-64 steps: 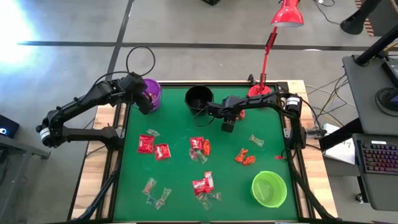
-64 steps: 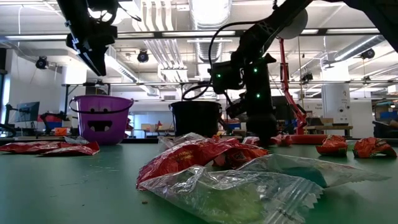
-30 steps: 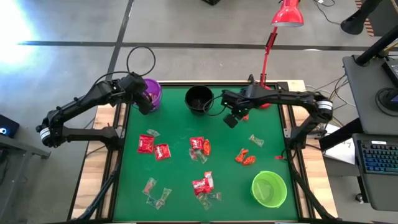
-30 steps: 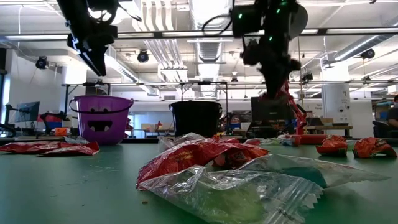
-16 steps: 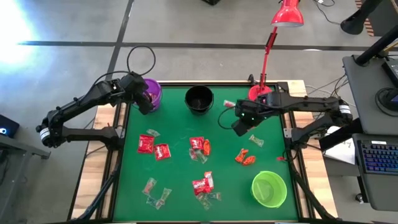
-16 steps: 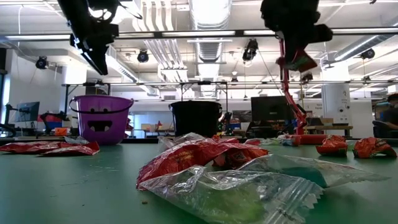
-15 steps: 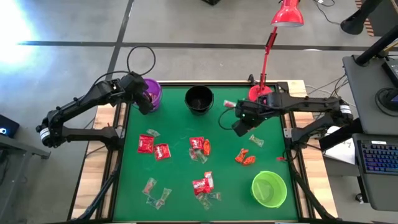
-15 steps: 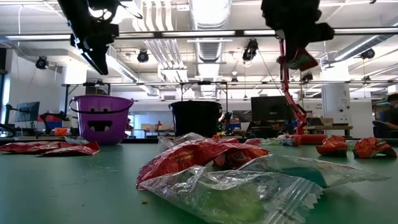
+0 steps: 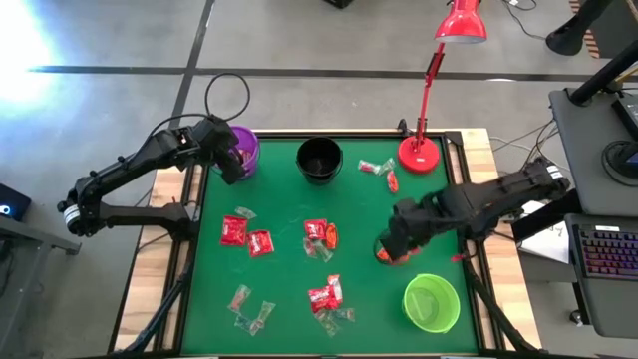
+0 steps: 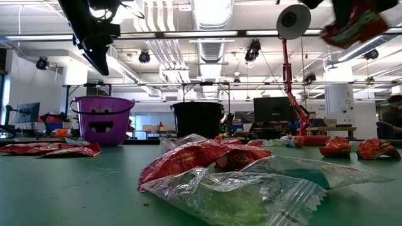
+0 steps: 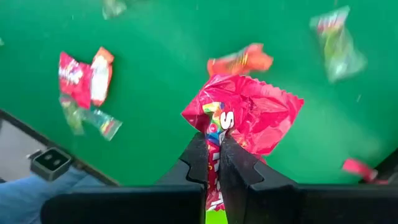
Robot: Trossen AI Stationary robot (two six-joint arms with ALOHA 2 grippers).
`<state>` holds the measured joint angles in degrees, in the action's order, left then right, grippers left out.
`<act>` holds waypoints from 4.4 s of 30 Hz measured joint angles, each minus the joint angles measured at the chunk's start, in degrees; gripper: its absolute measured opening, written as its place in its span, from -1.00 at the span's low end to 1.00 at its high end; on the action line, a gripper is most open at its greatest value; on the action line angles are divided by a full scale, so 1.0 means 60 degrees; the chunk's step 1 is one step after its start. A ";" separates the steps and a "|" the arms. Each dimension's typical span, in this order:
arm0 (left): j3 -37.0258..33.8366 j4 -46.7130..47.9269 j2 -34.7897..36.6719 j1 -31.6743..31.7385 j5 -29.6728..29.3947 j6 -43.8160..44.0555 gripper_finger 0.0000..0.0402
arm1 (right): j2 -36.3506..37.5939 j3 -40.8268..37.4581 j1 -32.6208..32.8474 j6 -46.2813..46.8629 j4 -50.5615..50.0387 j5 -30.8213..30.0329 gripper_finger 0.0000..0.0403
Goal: Sort candy
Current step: Put the red candy into the green bucket
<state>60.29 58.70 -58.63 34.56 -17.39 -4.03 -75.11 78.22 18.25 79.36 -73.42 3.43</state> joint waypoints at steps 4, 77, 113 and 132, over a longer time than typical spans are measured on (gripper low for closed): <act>0.0000 0.0000 0.0000 0.0000 0.0000 -0.0128 -0.37 | -0.0069 0.0007 0.1225 0.1726 0.0104 0.0006 -0.94; 0.2350 0.1002 0.0333 -0.1557 0.2876 0.0309 -0.12 | -0.1304 0.0004 0.2196 0.4196 -0.0981 -0.4995 -0.39; 0.1493 -0.3681 -0.4714 -0.6434 0.4240 0.2874 -0.20 | 0.1515 0.0000 -0.1739 -0.2637 -0.1215 -0.6820 -0.35; 0.1603 -0.4869 -0.7037 -0.7540 0.3976 0.4332 -0.20 | 0.1762 0.0000 -0.1801 -0.3862 -0.1211 -0.7086 -0.35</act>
<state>69.91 29.48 -100.85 -10.68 6.47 21.96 -64.54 78.22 7.44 56.19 -80.68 -39.09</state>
